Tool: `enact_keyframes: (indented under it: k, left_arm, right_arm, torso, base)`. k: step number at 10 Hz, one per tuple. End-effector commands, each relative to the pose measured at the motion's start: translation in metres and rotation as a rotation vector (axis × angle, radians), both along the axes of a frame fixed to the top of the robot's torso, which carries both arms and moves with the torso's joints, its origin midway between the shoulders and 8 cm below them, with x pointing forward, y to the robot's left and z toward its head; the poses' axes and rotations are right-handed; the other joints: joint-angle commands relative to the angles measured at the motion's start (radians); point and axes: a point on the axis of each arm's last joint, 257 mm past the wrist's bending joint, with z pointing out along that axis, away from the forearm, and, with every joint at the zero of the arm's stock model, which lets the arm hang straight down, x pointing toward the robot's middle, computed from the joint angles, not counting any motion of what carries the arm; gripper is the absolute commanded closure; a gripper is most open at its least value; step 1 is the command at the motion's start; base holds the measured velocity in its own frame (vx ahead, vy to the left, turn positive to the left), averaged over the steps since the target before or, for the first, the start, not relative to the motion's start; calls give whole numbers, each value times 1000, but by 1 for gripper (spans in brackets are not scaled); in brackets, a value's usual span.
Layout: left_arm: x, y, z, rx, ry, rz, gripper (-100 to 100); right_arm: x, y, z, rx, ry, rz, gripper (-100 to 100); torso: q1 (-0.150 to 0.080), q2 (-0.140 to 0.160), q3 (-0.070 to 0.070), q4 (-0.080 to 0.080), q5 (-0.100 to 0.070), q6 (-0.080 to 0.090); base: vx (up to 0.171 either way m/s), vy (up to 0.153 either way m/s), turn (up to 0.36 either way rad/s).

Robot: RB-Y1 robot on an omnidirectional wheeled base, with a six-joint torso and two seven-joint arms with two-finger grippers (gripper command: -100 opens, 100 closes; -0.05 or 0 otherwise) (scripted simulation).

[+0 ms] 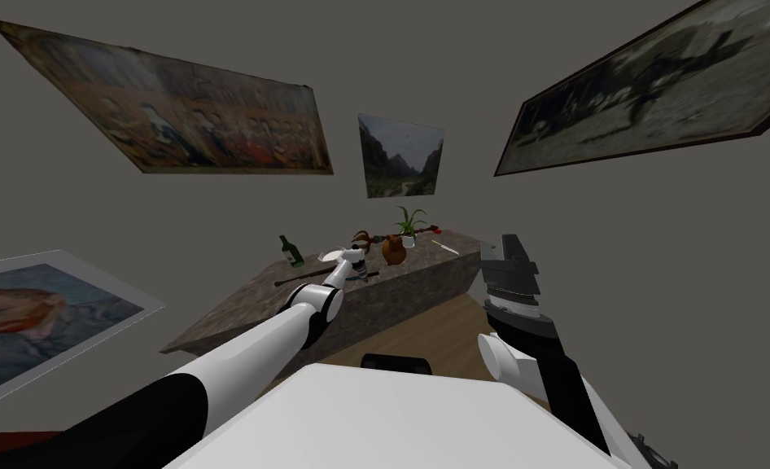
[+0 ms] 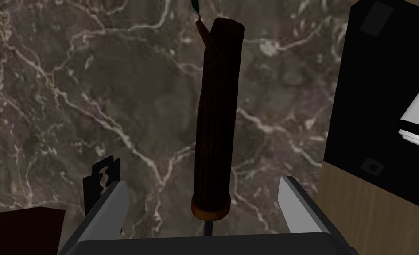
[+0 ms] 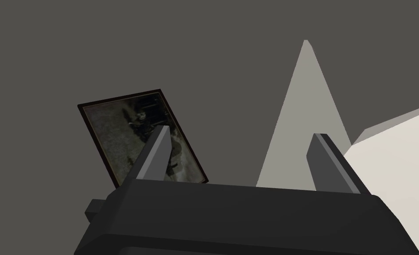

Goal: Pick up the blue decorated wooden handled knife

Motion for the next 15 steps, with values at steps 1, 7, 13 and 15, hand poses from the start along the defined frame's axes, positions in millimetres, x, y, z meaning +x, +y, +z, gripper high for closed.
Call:
enact_keyframes:
  k: [1, 7, 13, 15]
  left_arm:
    - [5, 10, 0, 0, -10, -5, -100]
    - [5, 30, -7, -2, -2, 0, -100]
    - [6, 30, -7, -1, -4, -2, 0]
    - [0, 19, -9, -1, 11, 0, 100]
  right_arm:
    - [0, 0, 0, 0, 0, 0, 0]
    - [0, 0, 0, 0, 0, 0, 0]
    - [0, 0, 0, 0, 0, 0, 0]
    - [0, 0, 0, 0, 0, 0, 0]
  torso:
    - [0, 0, 0, 0, 0, 0]
    - [0, 0, -1, -1, 1, 1]
    - [4, -2, -2, -2, 2, 0]
    - [5, -2, -2, -2, 2, 1]
  base:
    - [2, -60, 26]
    - [0, -49, 14]
    - [0, 0, 0]
    - [-3, 46, -21]
